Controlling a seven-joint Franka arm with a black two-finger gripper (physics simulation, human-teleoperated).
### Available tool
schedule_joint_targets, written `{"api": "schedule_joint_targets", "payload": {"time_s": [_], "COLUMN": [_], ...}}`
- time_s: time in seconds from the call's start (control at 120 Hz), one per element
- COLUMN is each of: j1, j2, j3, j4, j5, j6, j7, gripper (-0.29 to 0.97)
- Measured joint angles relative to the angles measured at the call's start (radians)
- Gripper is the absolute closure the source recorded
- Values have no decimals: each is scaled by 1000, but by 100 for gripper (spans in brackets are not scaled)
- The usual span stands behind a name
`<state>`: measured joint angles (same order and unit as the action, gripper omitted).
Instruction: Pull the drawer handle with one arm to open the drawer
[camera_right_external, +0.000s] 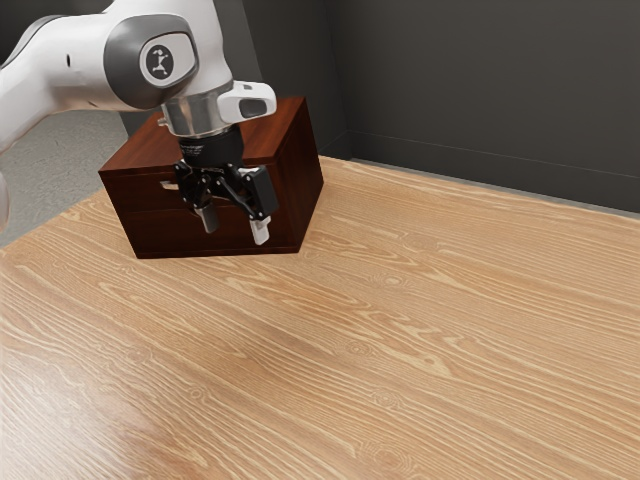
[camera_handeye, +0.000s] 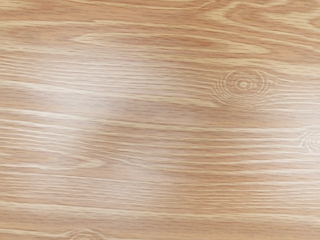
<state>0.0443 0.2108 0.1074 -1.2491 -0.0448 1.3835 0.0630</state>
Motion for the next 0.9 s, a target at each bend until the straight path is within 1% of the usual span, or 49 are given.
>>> {"api": "schedule_joint_targets", "payload": {"time_s": [0.333,0.392,0.475,0.55,0.583,0.625,0.708,0.775,0.817,0.858,0.9], "j1": [5,5,-3,-7,-5,-6,-9,-8,2,30,92], "j2": [-4,-50,-159,-213,-224,-229,-213,-194,-161,-123,-89], "j3": [2,3,2,3,2,3,10,13,13,13,13], "j4": [4,11,43,52,54,54,48,42,38,36,36], "j5": [-4,-5,-3,-6,-12,-1,45,67,74,77,79], "j6": [-1,-2,1,11,13,14,18,19,21,23,28], "j7": [2,2,28,110,157,212,321,413,470,531,588], "gripper": [0,0,0,0,0,0,0,0,0,0,0]}}
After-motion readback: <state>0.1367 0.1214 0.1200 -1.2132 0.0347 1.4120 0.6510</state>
